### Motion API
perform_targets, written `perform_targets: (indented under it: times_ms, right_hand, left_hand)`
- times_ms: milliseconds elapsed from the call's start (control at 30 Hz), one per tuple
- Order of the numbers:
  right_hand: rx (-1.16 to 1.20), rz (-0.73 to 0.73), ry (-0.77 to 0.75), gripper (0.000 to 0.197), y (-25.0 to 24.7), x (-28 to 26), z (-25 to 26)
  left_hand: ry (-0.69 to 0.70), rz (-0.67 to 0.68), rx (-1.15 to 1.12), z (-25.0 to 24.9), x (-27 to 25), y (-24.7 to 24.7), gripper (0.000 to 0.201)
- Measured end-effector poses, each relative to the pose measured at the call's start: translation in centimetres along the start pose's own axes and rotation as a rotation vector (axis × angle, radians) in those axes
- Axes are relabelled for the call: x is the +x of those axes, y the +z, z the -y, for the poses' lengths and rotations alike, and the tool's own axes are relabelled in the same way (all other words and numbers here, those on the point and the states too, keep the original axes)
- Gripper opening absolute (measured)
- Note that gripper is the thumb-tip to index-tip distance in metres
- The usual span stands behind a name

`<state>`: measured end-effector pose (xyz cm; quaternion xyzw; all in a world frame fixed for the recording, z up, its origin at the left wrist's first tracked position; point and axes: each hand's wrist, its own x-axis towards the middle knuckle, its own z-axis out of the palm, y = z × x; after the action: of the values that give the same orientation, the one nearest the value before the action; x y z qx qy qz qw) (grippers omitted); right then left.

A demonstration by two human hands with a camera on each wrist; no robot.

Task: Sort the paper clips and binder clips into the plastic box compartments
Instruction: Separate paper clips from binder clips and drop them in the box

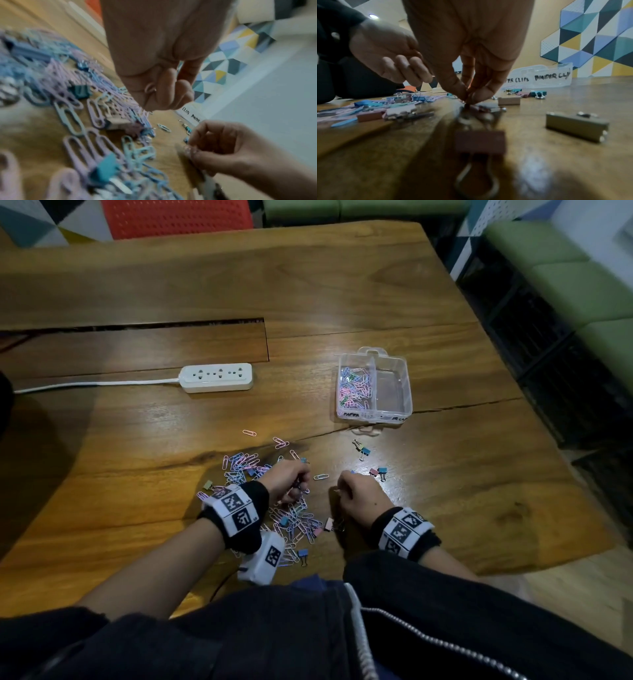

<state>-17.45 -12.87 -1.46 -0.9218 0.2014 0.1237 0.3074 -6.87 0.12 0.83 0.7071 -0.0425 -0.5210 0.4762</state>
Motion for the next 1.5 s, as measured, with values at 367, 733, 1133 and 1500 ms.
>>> perform_targets:
  times_ms: [367, 733, 1133, 1500]
  right_hand:
    - [1.238, 0.025, 0.401, 0.019, -2.7, -0.3, -1.0]
    - [0.646, 0.240, 0.305, 0.015, -1.6, -2.2, -1.3]
    - [-0.029, 0.118, -0.108, 0.025, 0.3, -2.7, -1.1]
    - [-0.075, 0.196, -0.078, 0.028, 0.1, -2.8, -1.9]
  left_hand:
    - [0.290, -0.115, 0.930, 1.2, -0.2, 0.8, 0.031]
    - [0.170, -0.019, 0.247, -1.7, 1.8, 2.6, 0.028]
    - [0.318, 0.034, 1.083, 1.8, 0.1, 3.0, 0.034]
    - [0.327, -0.022, 1.173, 1.3, 0.1, 3.1, 0.026]
